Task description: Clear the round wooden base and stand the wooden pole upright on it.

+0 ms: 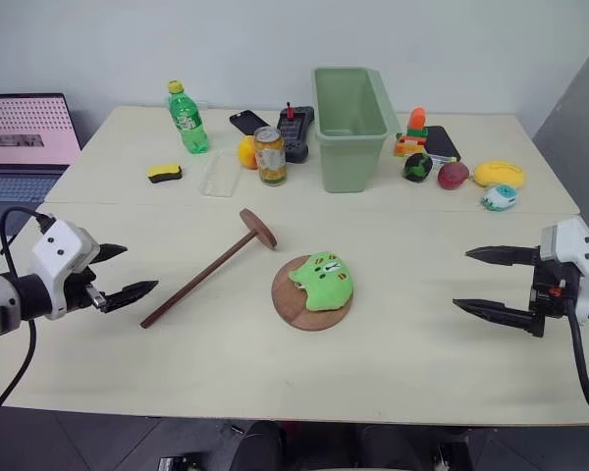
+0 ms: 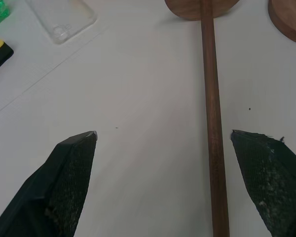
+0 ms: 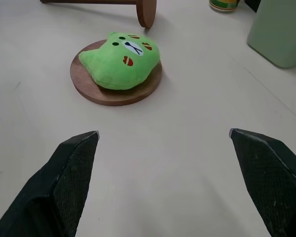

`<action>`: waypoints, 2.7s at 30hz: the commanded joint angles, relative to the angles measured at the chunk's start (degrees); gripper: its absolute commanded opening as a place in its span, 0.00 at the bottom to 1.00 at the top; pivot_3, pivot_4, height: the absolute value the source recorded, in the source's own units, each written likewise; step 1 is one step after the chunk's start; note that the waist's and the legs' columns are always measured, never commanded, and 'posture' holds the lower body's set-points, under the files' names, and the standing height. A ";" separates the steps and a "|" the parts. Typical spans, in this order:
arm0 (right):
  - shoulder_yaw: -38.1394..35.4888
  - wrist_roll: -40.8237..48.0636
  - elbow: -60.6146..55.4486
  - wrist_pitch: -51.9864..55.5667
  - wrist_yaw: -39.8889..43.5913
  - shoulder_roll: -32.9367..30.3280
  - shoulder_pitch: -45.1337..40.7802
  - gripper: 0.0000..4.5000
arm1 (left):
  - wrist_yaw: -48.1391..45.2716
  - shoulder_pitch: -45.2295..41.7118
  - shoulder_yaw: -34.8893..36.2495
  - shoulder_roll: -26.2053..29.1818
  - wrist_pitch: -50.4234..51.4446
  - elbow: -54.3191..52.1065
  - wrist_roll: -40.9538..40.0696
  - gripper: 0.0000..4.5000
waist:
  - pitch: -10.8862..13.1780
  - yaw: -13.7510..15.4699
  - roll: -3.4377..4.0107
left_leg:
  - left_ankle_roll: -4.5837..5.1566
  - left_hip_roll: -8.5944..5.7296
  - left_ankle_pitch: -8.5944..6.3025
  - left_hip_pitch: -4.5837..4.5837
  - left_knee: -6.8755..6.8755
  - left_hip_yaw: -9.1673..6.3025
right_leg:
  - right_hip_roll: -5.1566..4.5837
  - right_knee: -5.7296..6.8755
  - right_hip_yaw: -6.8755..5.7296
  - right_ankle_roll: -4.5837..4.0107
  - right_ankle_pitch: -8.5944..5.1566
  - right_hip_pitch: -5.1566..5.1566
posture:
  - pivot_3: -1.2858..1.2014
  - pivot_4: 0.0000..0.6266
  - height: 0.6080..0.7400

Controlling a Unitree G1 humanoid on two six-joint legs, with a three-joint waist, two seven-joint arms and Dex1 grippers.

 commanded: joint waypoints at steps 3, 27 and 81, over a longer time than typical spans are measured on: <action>0.69 -1.62 0.43 -1.64 0.54 0.57 -1.52 0.99 | 0.05 1.66 1.86 0.53 -1.15 -2.35 0.97 1.00 | 0.01 0.00 0.01 | 0.00 0.01 0.00 0.00 0.00 0.00 | 0.00 -0.02 0.01 0.00 0.00 0.00 | 0.52 0.24 1.00; 1.98 -0.77 -0.56 1.09 0.91 0.97 -5.73 0.99 | -0.58 -1.55 1.89 -0.92 2.88 -11.12 -4.44 1.00 | 0.03 0.02 0.00 | 0.00 0.00 0.00 0.00 0.00 0.00 | -0.01 -0.01 0.01 0.00 0.00 0.00 | 0.52 0.24 1.00; 31.44 -20.11 -0.79 13.94 -25.22 29.77 -27.39 0.12 | -5.30 -24.90 -25.49 -13.48 3.39 -20.67 -2.52 1.00 | 0.04 0.00 -0.02 | -0.02 -0.12 0.02 -0.76 0.38 -0.03 | 0.13 0.46 -0.09 0.00 0.01 -0.82 | 0.52 0.24 1.00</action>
